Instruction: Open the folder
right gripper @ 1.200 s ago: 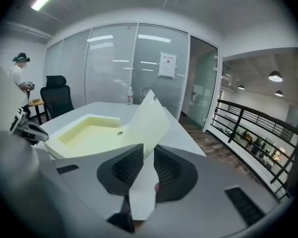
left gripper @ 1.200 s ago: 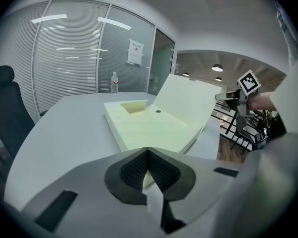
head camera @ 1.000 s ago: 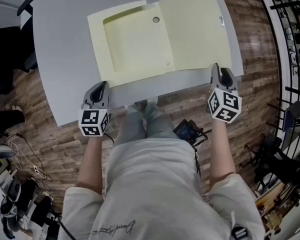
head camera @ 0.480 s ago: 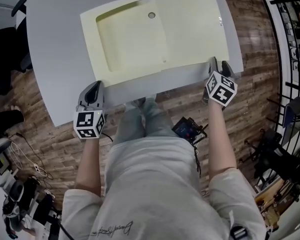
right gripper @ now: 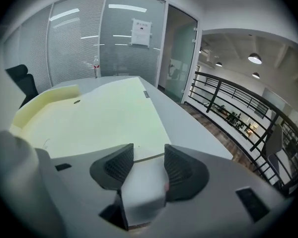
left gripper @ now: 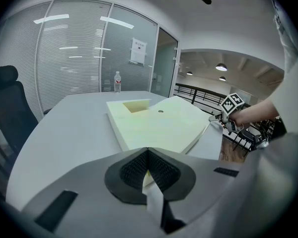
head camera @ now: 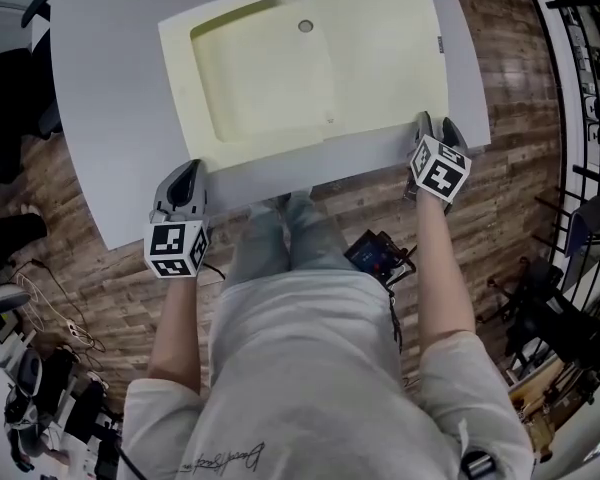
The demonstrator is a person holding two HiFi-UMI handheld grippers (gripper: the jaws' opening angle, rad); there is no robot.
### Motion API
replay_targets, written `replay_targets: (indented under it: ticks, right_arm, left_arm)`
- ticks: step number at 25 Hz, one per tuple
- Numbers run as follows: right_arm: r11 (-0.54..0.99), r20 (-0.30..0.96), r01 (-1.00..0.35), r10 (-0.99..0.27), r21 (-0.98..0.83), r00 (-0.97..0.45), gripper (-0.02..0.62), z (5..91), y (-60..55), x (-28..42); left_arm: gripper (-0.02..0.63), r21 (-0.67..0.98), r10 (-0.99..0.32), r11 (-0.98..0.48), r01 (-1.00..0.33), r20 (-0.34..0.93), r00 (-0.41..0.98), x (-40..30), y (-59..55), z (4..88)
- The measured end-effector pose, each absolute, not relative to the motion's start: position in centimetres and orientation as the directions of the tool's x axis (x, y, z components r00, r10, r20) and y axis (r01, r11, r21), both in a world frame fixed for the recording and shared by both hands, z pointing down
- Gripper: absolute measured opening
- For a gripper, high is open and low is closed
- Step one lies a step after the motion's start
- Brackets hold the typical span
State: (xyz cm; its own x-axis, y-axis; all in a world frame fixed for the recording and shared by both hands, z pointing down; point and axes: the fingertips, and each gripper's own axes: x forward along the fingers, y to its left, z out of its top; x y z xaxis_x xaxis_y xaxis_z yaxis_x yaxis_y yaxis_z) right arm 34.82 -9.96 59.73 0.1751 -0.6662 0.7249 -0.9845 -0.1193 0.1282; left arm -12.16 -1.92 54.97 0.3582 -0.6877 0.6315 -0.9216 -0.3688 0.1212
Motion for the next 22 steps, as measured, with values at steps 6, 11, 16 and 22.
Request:
replay_targets:
  ticks: [6,11,16,22]
  right_arm:
    - [-0.006,0.725,-0.986,-0.678,0.166,0.126,0.083,59.7,-10.4,32.9]
    - [0.031,0.728,-0.985,-0.678,0.168,0.103,0.025,59.7,-10.7,31.9]
    - [0.048,0.768,-0.992,-0.638,0.12,0.062,0.023,60.9,-10.5,31.9]
    - [0.04,0.797,-0.998,-0.603,0.043,0.01,0.025,61.0,-10.5,32.1]
  left_arm:
    - [0.009,0.12,-0.689,-0.366,-0.923,0.631,0.356,-12.2,-1.8,54.8]
    - [0.009,0.121,-0.693,-0.36,-0.925,0.63,0.352,-12.4,-1.8,54.6]
    - [0.009,0.123,-0.697,-0.354,-0.927,0.627,0.349,-12.5,-1.7,54.6]
    - [0.009,0.129,-0.703,-0.34,-0.931,0.623,0.343,-12.5,-1.7,54.5]
